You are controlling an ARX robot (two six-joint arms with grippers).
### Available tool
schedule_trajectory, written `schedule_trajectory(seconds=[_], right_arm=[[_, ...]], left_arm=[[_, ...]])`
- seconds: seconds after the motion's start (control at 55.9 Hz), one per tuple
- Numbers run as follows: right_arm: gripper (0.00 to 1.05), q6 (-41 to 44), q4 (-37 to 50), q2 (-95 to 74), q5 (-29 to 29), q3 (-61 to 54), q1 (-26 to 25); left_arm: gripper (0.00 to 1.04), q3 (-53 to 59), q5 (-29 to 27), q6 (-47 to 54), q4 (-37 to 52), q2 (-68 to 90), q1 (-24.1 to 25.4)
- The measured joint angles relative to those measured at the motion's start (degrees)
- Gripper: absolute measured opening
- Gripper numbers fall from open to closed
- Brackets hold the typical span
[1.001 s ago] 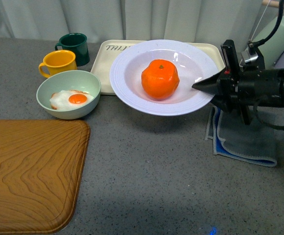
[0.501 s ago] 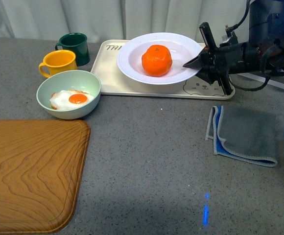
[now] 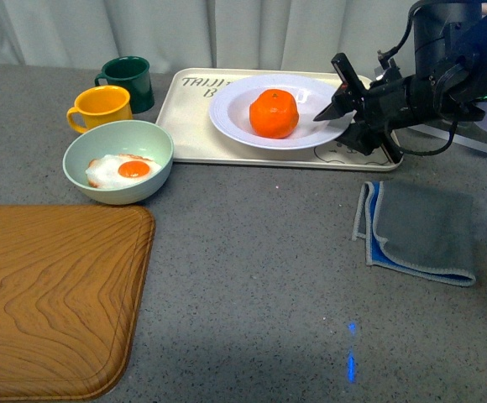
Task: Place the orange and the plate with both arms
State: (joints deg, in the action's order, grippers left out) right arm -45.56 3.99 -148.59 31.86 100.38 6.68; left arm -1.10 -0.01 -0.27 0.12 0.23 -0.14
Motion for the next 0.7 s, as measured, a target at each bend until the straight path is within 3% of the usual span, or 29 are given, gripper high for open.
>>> schedule_trajectory(seconds=[0.125,0.358,0.572,0.608,0.697], right_arm=[[0.65,7.32,-2.05,2.08,-5.51,-1.97,0.00],[0.97,25.83,-3.26,8.96,-19.06,-7.72,0.37],[0.95,36.57,1.81,15.23,-23.82,-16.15,0.81],[0.92,38.18,7.15,16.13,-26.82,-18.75,1.07],[0.78,42.10,32.50,19.06,-37.81,-31.19,1.42]], left_arm=[[0.98,0.00,0.00,0.00,0.00,0.00,0.00],[0.98,0.00,0.00,0.00,0.00,0.00,0.00],[0.98,0.00,0.00,0.00,0.00,0.00,0.00],[0.98,0.00,0.00,0.00,0.00,0.00,0.00],[0.98,0.00,0.04,0.00,0.00,0.00,0.00]])
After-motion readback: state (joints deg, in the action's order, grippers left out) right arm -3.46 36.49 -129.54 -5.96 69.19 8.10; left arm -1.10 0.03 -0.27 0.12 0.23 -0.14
